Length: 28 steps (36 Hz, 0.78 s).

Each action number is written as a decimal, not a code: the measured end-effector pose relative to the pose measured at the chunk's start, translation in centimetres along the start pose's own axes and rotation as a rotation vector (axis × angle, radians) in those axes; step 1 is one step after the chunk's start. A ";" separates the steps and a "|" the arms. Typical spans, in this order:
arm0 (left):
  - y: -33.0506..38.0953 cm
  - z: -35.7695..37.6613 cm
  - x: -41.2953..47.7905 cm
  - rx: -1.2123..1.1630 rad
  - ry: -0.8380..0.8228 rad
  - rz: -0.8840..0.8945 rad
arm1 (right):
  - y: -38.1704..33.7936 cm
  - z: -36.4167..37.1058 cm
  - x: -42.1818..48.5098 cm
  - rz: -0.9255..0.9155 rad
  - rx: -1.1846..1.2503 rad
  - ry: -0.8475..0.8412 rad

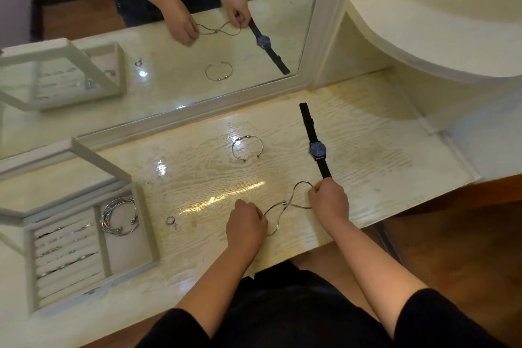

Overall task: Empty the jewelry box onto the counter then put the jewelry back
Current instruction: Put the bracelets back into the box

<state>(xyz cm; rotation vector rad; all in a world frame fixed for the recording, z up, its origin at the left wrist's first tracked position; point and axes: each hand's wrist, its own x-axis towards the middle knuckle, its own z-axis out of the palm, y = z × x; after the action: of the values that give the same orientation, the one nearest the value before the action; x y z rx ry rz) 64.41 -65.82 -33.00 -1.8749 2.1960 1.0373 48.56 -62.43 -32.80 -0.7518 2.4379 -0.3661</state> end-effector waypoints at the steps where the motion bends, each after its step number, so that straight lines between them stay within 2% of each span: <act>1: 0.0 0.0 0.0 0.010 -0.002 0.006 | 0.1 0.0 0.0 -0.004 0.001 -0.005; 5: 0.0 -0.1 -0.1 0.007 -0.012 0.024 | 0.4 0.0 0.0 -0.026 0.060 -0.030; 9: -0.2 -0.3 -0.1 -0.113 -0.015 0.000 | 0.1 -0.1 -0.2 -0.030 0.206 -0.099; 13: -0.3 -1.0 0.1 -0.367 -0.016 -0.109 | -0.7 -0.3 0.1 0.011 0.420 -0.146; 18: -0.9 -2.4 0.3 -0.707 0.010 -0.238 | -2.6 -0.5 0.0 -0.036 0.531 -0.184; 22: -1.3 -3.3 0.3 -0.967 -0.019 -0.322 | -4.5 -0.5 -0.6 -0.122 0.547 -0.246; 28: -1.9 -4.6 0.5 -1.185 -0.056 -0.363 | -6.8 0.6 -2.0 -0.275 0.482 -0.346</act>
<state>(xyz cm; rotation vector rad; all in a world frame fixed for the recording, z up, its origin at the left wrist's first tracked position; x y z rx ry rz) 67.68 -68.71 -30.55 -2.3400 1.0754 2.5322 53.29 -66.81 -29.66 -0.8481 1.8238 -0.8202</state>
